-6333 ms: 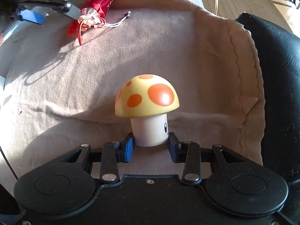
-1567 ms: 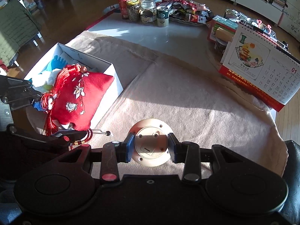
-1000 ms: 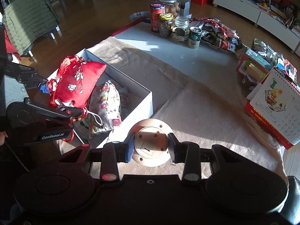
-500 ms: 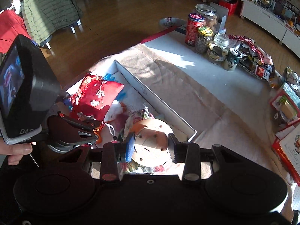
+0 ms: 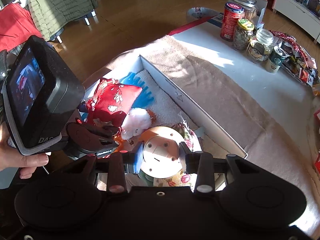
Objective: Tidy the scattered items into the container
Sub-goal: 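Lower the pouch and mushroom into the box and open both grippers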
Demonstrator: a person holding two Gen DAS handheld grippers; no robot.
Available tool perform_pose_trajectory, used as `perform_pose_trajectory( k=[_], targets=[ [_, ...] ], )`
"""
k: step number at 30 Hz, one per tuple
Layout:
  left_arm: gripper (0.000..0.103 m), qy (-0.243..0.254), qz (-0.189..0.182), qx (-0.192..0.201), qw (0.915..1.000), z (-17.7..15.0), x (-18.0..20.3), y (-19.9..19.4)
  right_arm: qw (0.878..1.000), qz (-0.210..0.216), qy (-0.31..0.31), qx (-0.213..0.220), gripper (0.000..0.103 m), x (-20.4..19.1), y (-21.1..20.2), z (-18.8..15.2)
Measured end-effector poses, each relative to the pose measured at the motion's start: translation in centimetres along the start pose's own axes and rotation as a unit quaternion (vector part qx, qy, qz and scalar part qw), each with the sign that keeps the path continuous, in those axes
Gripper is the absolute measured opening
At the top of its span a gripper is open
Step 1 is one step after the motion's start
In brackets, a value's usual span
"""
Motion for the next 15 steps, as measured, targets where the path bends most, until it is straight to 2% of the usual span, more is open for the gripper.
perform_pose_trajectory(
  k=[13, 15],
  targets=[
    [0.051, 0.004, -0.002, 0.005, 1.0000, 0.6, 0.2, 0.3, 1.000, 0.012, 0.010, -0.004, 0.040, -0.8, 0.9, 0.5],
    [0.054, -0.001, -0.003, 0.009, 1.0000, 0.8, 0.0, 0.2, 1.000, 0.017, 0.010, -0.005, 0.040, -1.0, 0.9, 0.6]
  ],
)
Point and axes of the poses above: each gripper's, at about its wrist camera, not at the fingertips, and y roughly the way its jaws point, x to its right, z to its top, the point moved 2 cm from there along y, roughly the way its jaws point
